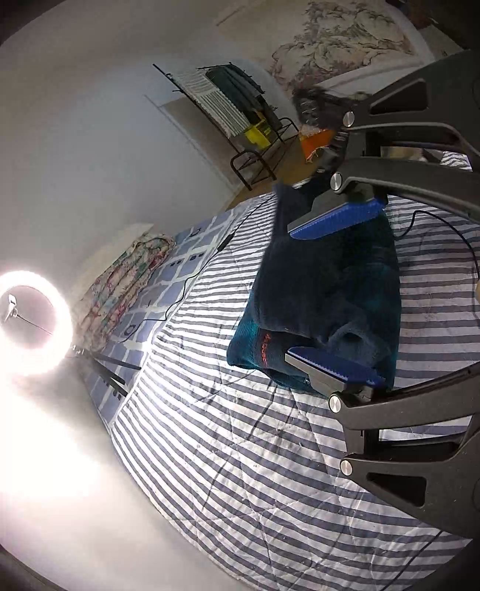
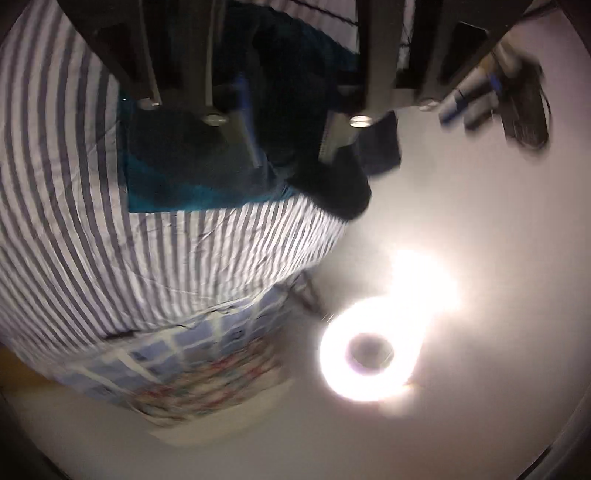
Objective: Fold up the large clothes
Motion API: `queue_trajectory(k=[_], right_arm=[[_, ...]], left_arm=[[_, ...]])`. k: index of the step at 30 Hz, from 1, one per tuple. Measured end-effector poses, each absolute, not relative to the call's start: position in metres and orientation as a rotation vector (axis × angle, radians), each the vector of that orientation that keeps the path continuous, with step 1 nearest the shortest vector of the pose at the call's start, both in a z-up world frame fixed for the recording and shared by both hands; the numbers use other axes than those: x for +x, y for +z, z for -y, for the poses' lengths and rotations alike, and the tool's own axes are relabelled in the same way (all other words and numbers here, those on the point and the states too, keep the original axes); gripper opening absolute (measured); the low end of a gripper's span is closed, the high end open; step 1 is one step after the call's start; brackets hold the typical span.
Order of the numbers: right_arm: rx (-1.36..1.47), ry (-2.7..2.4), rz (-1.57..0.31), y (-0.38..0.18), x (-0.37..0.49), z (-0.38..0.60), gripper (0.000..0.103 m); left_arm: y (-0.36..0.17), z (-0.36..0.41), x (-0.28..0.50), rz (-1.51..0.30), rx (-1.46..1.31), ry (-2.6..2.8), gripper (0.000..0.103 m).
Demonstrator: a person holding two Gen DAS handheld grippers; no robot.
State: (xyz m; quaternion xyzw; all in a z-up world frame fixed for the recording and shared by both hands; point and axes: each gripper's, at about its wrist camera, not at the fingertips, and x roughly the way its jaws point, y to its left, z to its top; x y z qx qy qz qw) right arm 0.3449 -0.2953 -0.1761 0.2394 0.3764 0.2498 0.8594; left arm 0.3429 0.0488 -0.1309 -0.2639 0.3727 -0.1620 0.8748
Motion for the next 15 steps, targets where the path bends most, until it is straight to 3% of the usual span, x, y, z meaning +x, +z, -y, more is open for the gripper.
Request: queue_trajectory(k=[3,11,13,15], right_arm=[[0.317,0.590,-0.820,-0.172,0.318,0.279,0.014],[-0.022,0.637,-0.932,-0.181,0.238,0.285,0.015],[-0.008,0.634,-0.949,-0.177,0.231,0.293,0.022],[0.066,0.628,-0.932,-0.170,0.228,0.306,0.048]], left_arm=[[-0.127,-0.053,0.342,-0.766,-0.550,-0.333,0.062],[-0.140,-0.045,0.344,-0.822,-0.515,-0.322,0.062],[-0.148,-0.037,0.346,-0.851,-0.484,-0.321,0.062],[-0.157,-0.031,0.349,-0.881,-0.454,-0.309,0.062]])
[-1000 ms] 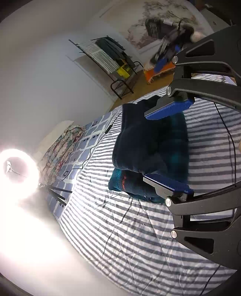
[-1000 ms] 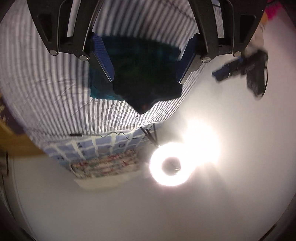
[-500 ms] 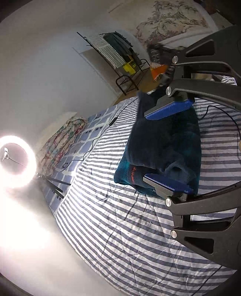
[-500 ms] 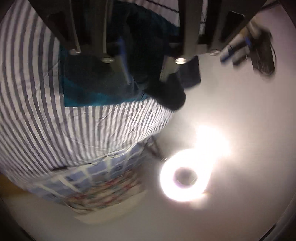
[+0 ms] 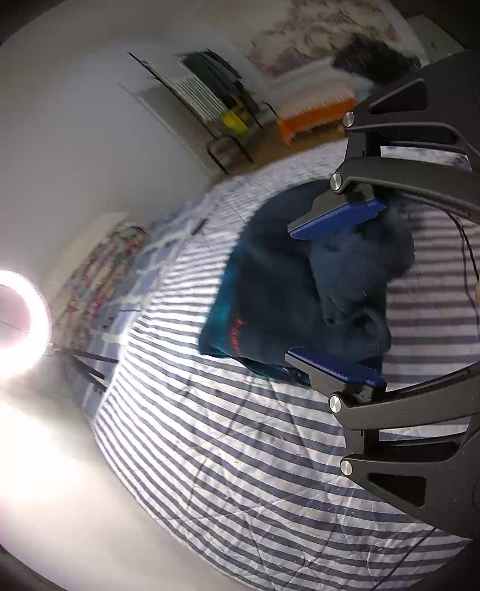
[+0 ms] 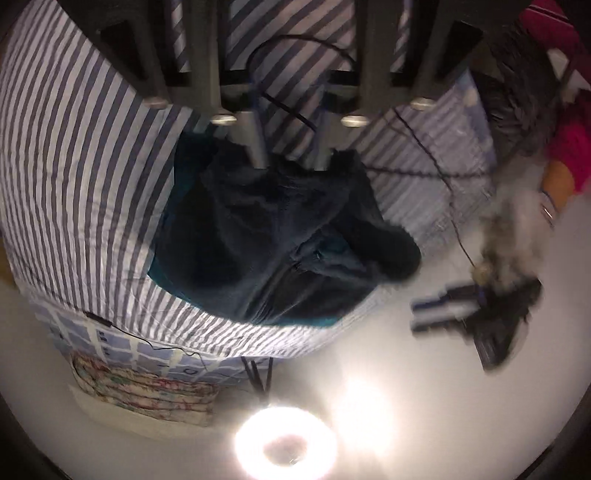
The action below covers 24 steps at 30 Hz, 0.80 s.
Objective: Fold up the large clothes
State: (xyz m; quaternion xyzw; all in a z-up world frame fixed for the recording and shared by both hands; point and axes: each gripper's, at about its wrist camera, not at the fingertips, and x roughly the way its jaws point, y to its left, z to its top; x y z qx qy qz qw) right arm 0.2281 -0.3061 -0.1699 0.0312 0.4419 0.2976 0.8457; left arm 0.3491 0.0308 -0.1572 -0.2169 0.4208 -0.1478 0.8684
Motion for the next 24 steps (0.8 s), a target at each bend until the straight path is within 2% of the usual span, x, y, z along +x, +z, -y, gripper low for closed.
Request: queue_trajectory(k=[3,5,8,13,14,15,16,18,22,24], right_arm=[[0.213,0.542,-0.887,-0.162,0.229,0.329,0.065],[0.345,0.457,-0.886,-0.169,0.237,0.344,0.072],[0.590,0.398,-0.947,-0.196,0.253,0.362,0.072],[0.734,0.400,-1.049,-0.235,0.269,0.355,0.071],[0.749,0.415,-1.063,-0.241,0.273,0.351,0.064],[0.759,0.436,-1.076,-0.246,0.277,0.346,0.041],[0.759,0.451,-1.081,-0.248,0.280,0.342,0.028],[0.706,0.443,-1.091,-0.244,0.280,0.333,0.009],[0.547,0.499,-1.011,-0.203,0.265,0.327,0.006],[0.479,0.504,-1.017,-0.203,0.259,0.328,0.005]], left_arm=[[-0.177,-0.027,0.352,-0.935,-0.435,-0.264,0.062],[-0.189,-0.029,0.353,-0.976,-0.439,-0.226,0.062],[-0.211,-0.043,0.355,-1.051,-0.519,-0.176,0.062],[-0.243,-0.059,0.356,-1.118,-0.734,-0.207,0.061],[-0.246,-0.056,0.356,-1.121,-0.753,-0.234,0.055],[-0.248,-0.052,0.357,-1.125,-0.755,-0.271,0.026],[-0.247,-0.047,0.357,-1.135,-0.728,-0.280,0.009],[-0.233,-0.039,0.351,-1.110,-0.634,-0.285,0.005],[-0.203,-0.041,0.338,-1.031,-0.418,-0.265,0.004],[-0.220,-0.044,0.338,-1.078,-0.321,-0.195,0.004]])
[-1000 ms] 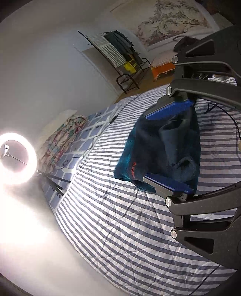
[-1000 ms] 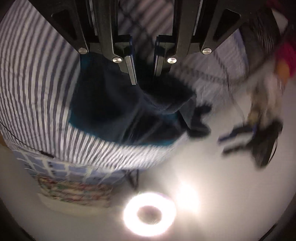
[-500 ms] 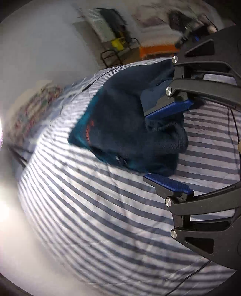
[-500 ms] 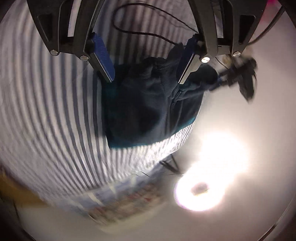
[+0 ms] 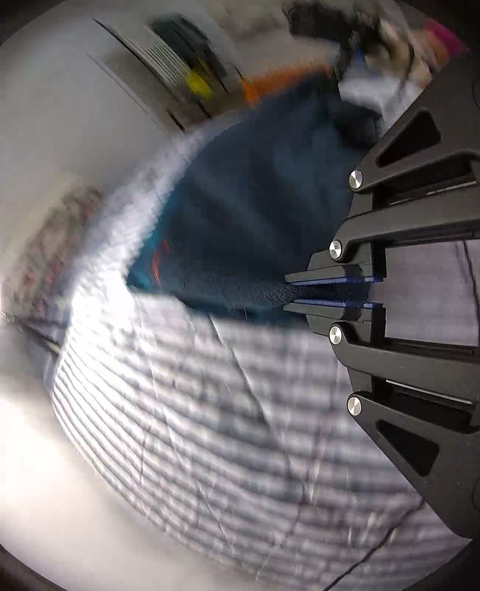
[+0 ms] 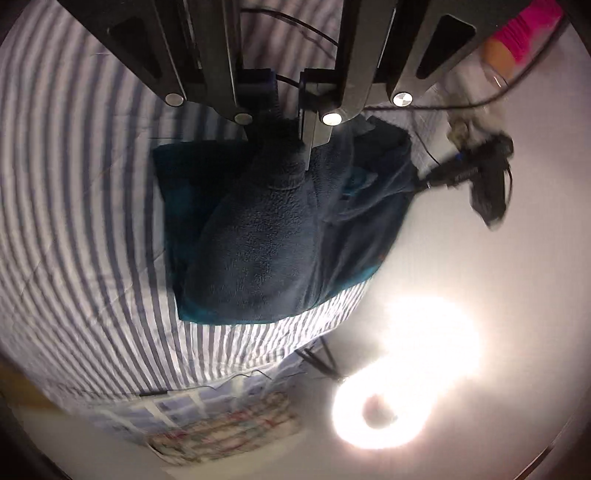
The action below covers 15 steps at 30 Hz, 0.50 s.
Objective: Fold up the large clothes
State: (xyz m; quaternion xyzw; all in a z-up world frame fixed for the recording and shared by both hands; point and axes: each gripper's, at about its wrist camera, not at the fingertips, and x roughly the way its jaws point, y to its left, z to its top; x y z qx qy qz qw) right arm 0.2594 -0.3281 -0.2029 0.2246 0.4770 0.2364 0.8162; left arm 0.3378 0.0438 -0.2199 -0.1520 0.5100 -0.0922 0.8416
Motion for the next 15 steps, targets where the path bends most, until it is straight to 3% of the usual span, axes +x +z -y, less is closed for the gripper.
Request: queue_trajectory(k=[4,7,8,9,15], right_arm=[[0.370,0.400,-1.196,-0.253,0.265,0.322,0.006],[0.291,0.416,-1.218,-0.248,0.266,0.311,0.024],[0.265,0.426,-1.205,-0.241,0.264,0.310,0.033],[0.233,0.433,-1.176,-0.230,0.257,0.312,0.033],[0.145,0.382,-0.887,-0.162,0.247,0.327,0.033]], left_arm=[[-0.247,-0.041,0.336,-1.137,-0.311,-0.169,0.005],[-0.229,-0.034,0.332,-1.097,-0.251,-0.161,0.009],[-0.221,-0.034,0.330,-1.085,-0.240,-0.147,0.013],[-0.210,-0.034,0.325,-1.058,-0.233,-0.134,0.021],[-0.144,-0.017,0.322,-0.837,-0.150,-0.156,0.022]])
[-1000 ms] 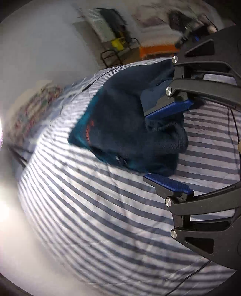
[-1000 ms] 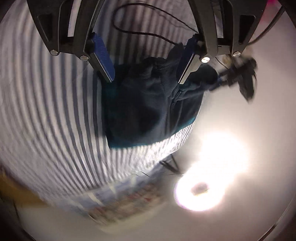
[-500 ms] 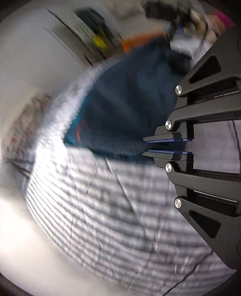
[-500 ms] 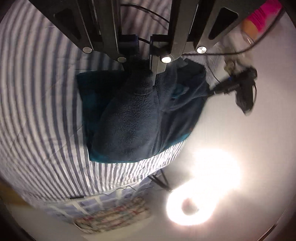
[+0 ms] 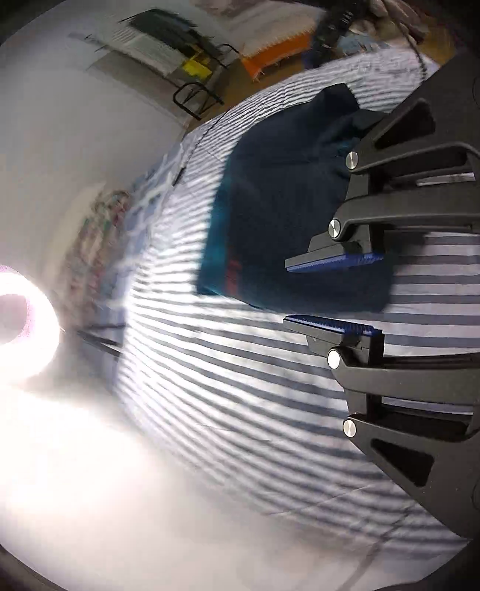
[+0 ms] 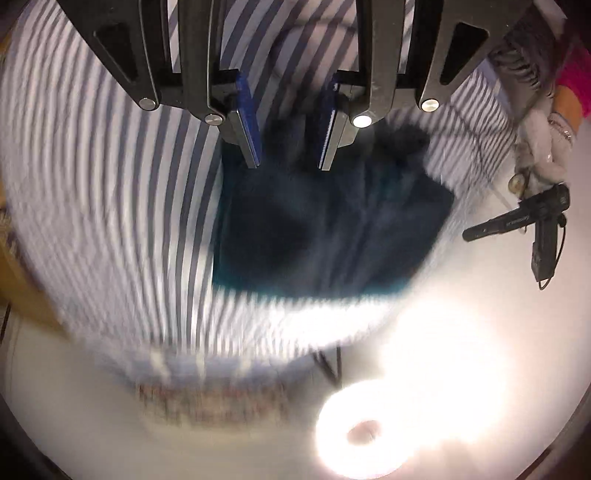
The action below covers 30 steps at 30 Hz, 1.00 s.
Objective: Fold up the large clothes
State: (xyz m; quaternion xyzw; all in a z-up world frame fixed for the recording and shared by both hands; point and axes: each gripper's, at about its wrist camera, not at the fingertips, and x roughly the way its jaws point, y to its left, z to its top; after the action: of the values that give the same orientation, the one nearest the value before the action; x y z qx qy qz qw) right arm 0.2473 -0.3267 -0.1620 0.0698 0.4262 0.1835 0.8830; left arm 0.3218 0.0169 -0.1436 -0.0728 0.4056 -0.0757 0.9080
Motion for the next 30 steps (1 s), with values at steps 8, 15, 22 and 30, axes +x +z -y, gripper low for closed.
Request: queue_trajectory(k=[8,15,22,30], right_arm=[[0.212,0.408,-0.813,-0.157,0.323,0.282,0.026],[0.007,0.412,-0.925,-0.211,0.395,0.231,0.020],[-0.014,0.476,-0.919,-0.264,0.422,0.241,0.020],[0.076,0.496,-0.900,-0.217,0.382,0.265,0.027]], left_arm=[[-0.167,0.036,0.394,-0.857,-0.104,-0.207,0.022],[-0.230,0.039,0.462,-0.951,-0.069,-0.178,0.027],[-0.261,0.013,0.477,-0.875,-0.170,-0.322,0.030],[-0.207,0.029,0.436,-0.891,-0.069,-0.415,0.037]])
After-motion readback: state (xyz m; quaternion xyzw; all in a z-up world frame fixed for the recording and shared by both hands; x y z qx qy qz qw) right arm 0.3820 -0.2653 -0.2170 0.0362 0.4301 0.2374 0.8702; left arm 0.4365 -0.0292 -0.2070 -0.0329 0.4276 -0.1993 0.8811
